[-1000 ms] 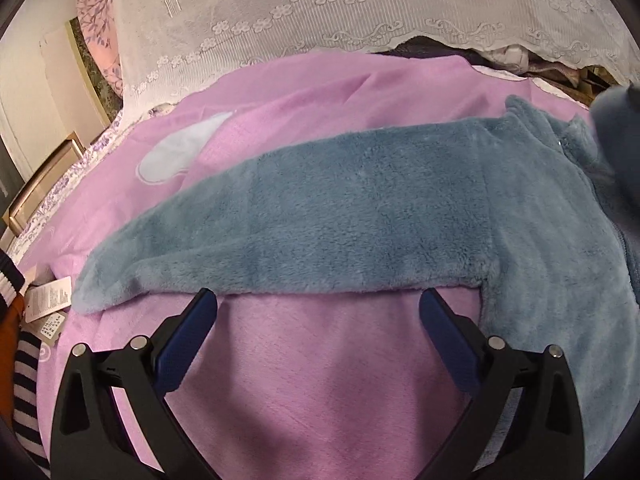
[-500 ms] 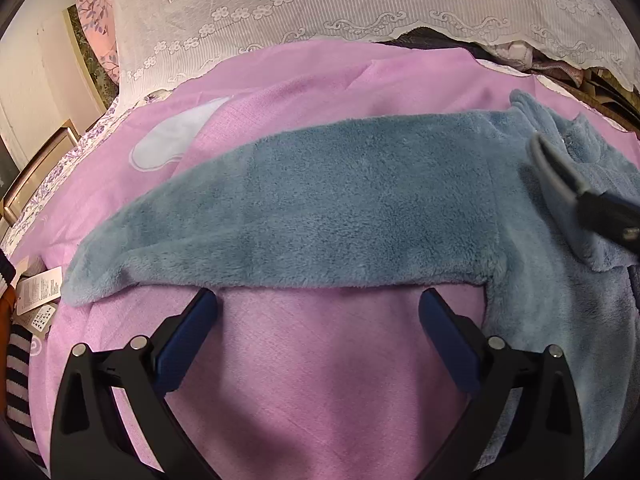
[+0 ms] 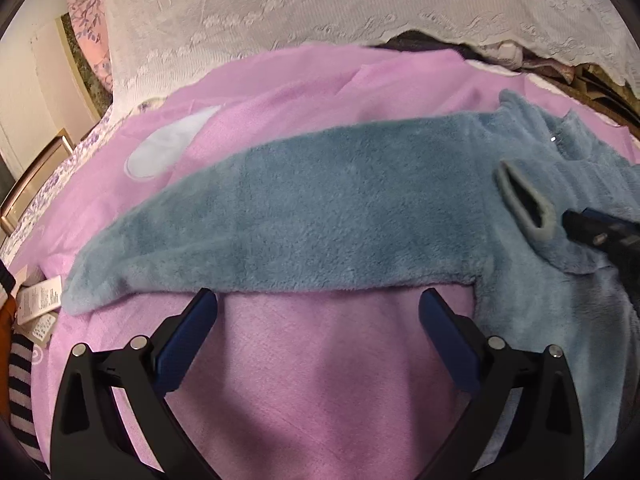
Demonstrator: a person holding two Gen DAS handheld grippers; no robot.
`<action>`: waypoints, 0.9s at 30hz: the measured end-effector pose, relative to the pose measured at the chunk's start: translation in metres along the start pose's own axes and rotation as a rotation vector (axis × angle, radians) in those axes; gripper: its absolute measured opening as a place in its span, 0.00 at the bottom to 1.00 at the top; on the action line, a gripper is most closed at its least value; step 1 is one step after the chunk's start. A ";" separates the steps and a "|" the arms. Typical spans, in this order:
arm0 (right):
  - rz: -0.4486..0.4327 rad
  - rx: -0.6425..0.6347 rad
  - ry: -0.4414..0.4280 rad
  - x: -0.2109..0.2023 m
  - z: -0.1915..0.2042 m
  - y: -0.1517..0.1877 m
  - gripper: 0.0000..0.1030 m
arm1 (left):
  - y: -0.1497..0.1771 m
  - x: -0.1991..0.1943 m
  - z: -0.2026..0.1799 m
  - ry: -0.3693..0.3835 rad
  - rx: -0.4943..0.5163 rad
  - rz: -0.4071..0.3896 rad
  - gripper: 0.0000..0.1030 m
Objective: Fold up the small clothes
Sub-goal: 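Carry the held sleeve across the jacket body and lay it down, then release the sleeve with the right tool while the left tool grasps the other sleeve cuff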
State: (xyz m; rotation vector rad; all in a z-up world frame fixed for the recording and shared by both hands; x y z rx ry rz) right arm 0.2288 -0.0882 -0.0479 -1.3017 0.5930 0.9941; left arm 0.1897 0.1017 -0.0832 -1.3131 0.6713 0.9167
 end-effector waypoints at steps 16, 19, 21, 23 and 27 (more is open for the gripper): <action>-0.168 0.355 -0.009 -0.083 -0.199 0.040 0.39 | -0.048 -0.045 -0.130 0.138 0.214 -0.068 0.96; -0.083 0.367 0.064 -0.056 -0.211 0.051 0.26 | -0.048 -0.009 -0.139 0.059 0.212 0.002 0.96; -0.057 0.409 0.052 -0.045 -0.224 0.058 0.13 | -0.042 0.016 -0.136 0.113 0.172 0.074 0.96; -0.062 0.436 0.007 -0.045 -0.229 0.060 0.11 | -0.043 0.017 -0.129 0.178 0.130 0.084 0.96; -0.094 0.410 0.051 -0.053 -0.223 0.063 0.11 | -0.041 0.015 -0.123 0.201 0.116 0.072 0.96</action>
Point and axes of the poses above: each gripper's, at about its wrist camera, not at the fingertips, and x roughly the way its jaws point, z to its left, y to its underside, the point moved 6 cm from there along x, roughly the way its jaws point, and after that the axes turned 11 degrees about z, right-handed, at the moved point
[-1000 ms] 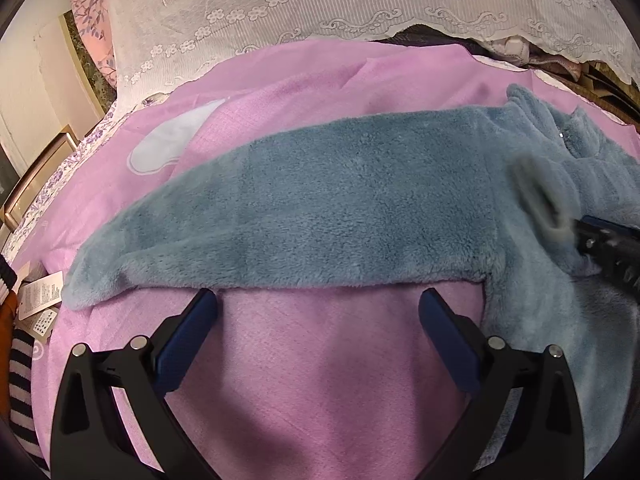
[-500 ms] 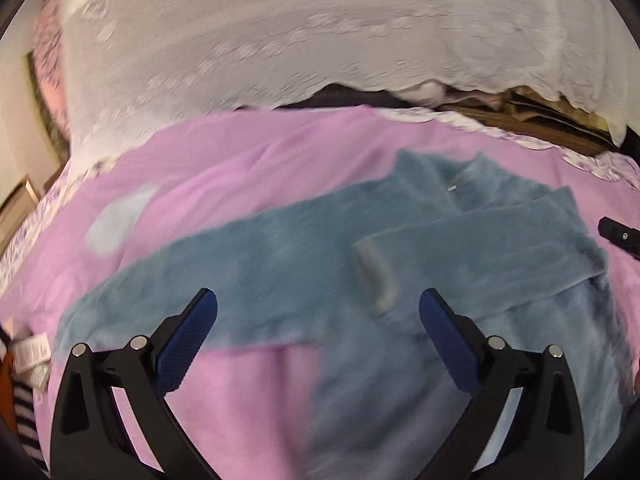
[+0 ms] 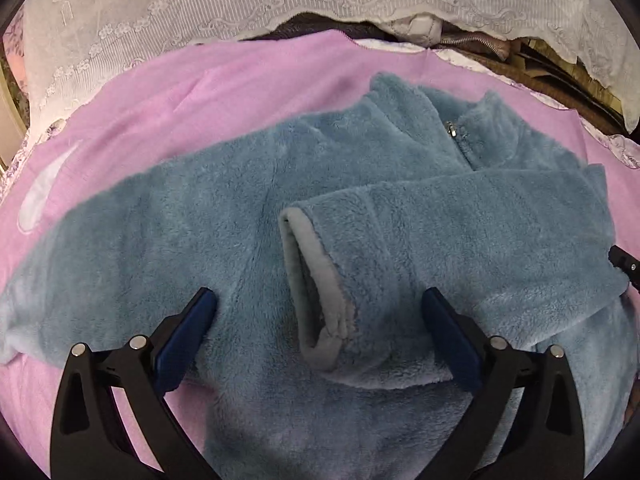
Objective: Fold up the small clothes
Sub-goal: 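Release the sleeve with the right tool while the left tool grasps the other sleeve cuff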
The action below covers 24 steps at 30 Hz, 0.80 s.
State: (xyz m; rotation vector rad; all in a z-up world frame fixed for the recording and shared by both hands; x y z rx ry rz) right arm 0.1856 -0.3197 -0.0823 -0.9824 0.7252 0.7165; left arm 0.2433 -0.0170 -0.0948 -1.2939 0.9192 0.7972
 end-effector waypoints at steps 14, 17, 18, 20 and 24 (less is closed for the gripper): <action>-0.028 -0.095 0.056 -0.003 0.019 0.007 0.31 | 0.006 -0.069 0.013 -0.118 -0.039 -0.314 0.96; -0.085 -0.100 0.062 -0.015 0.022 0.009 0.31 | 0.012 -0.082 0.014 -0.158 -0.033 -0.355 0.96; -0.107 -0.104 0.069 -0.020 0.023 0.010 0.31 | 0.014 -0.084 0.015 -0.162 -0.032 -0.360 0.96; -0.152 -0.120 0.081 -0.029 0.028 0.011 0.31 | 0.019 -0.089 0.018 -0.167 -0.035 -0.364 0.96; -0.176 -0.143 0.081 -0.041 0.037 0.016 0.39 | 0.030 -0.101 0.028 -0.193 -0.048 -0.383 0.96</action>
Point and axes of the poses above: each gripper's, at about its wrist camera, not at the fingertips, and x roughly the way its jaws point, z to its left, y to its underside, the point moved 6 cm from there along x, roughly the way its jaws point, and after that the axes turned 11 degrees about z, right-handed, at the moved point
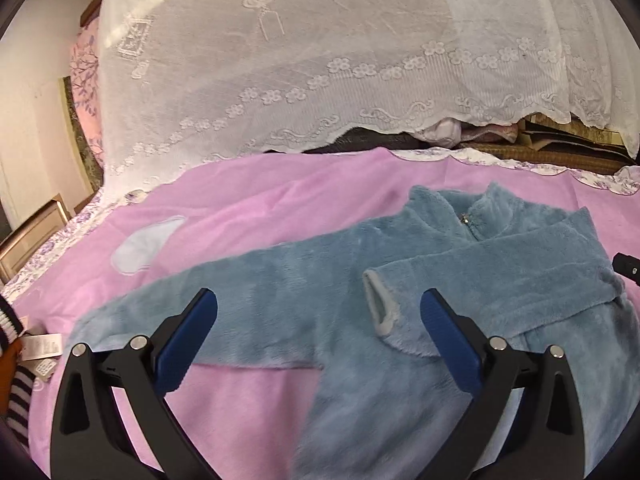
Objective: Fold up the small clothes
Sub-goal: 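Release the sleeve with the right tool while the left tool grasps the other sleeve cuff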
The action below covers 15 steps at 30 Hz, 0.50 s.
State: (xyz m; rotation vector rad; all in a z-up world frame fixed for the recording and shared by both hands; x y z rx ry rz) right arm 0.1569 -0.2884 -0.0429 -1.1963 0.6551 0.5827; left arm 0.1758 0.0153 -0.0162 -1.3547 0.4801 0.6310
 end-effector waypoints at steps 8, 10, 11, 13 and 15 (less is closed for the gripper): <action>-0.011 0.021 -0.045 -0.028 0.003 0.017 0.40 | 0.013 -0.029 0.032 -0.074 -0.028 -0.045 0.96; -0.009 0.015 -0.043 -0.032 0.006 0.025 0.41 | 0.016 -0.037 0.041 -0.083 -0.038 -0.059 0.96; -0.009 0.015 -0.044 -0.034 0.007 0.028 0.41 | 0.018 -0.042 0.045 -0.091 -0.040 -0.068 0.96; -0.009 0.016 -0.045 -0.038 0.009 0.035 0.41 | 0.021 -0.050 0.052 -0.105 -0.038 -0.084 0.96; -0.009 0.015 -0.049 -0.042 0.010 0.042 0.41 | 0.025 -0.057 0.058 -0.110 -0.038 -0.092 0.96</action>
Point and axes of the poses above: each gripper's, at about its wrist camera, not at the fingertips, and x roughly the way its jaws point, z to its left, y to its underside, the point moved 6 cm from there along x, roughly the way its jaws point, and after that the axes turned 11 degrees about z, right-handed, at the moved point
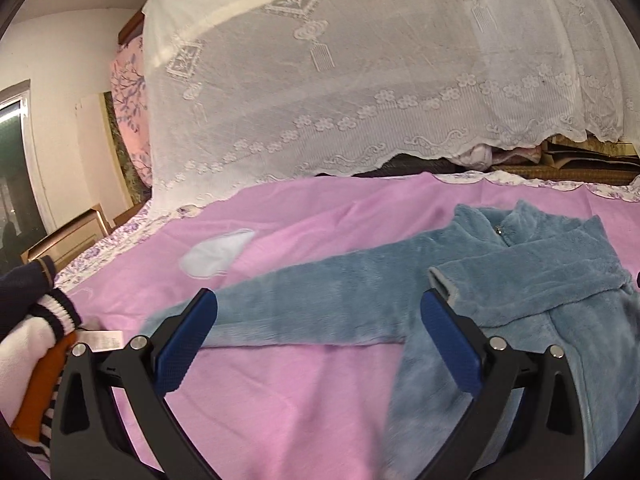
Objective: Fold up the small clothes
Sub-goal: 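Release the sleeve with the right tool while the left tool grasps the other sleeve cuff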
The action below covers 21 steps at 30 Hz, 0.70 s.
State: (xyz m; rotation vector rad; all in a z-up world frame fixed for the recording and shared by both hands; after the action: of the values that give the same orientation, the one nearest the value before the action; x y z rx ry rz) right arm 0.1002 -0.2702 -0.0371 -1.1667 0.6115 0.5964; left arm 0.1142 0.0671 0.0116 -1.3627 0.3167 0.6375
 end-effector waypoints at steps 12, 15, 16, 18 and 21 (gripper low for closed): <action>-0.065 -0.057 0.018 -0.036 0.010 0.046 0.56 | 0.015 0.019 0.062 0.137 -0.108 0.129 0.96; -0.058 -0.038 0.012 -0.041 0.003 0.053 0.59 | 0.025 0.055 0.105 0.261 -0.275 0.268 0.96; -0.056 -0.027 0.007 -0.041 0.000 0.054 0.59 | 0.032 0.071 0.125 0.326 -0.373 0.328 0.96; -0.050 -0.001 -0.002 -0.040 -0.005 0.055 0.59 | 0.051 0.098 0.160 0.455 -0.586 0.405 0.96; -0.040 0.014 -0.005 -0.038 -0.008 0.056 0.59 | 0.071 0.119 0.188 0.512 -0.750 0.470 0.96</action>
State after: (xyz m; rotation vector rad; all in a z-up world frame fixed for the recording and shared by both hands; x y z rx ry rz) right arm 0.0331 -0.2662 -0.0481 -1.1610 0.5857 0.5602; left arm 0.1390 0.2832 -0.0744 -2.2072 0.8889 0.8297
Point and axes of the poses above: each gripper's, at about its wrist camera, not at the fingertips, and x roughly the way its jaws point, z to its left, y to its underside, the point moved 6 cm from there along x, roughly the way its jaws point, and after that the axes turned 11 degrees about z, right-handed, at the moved point
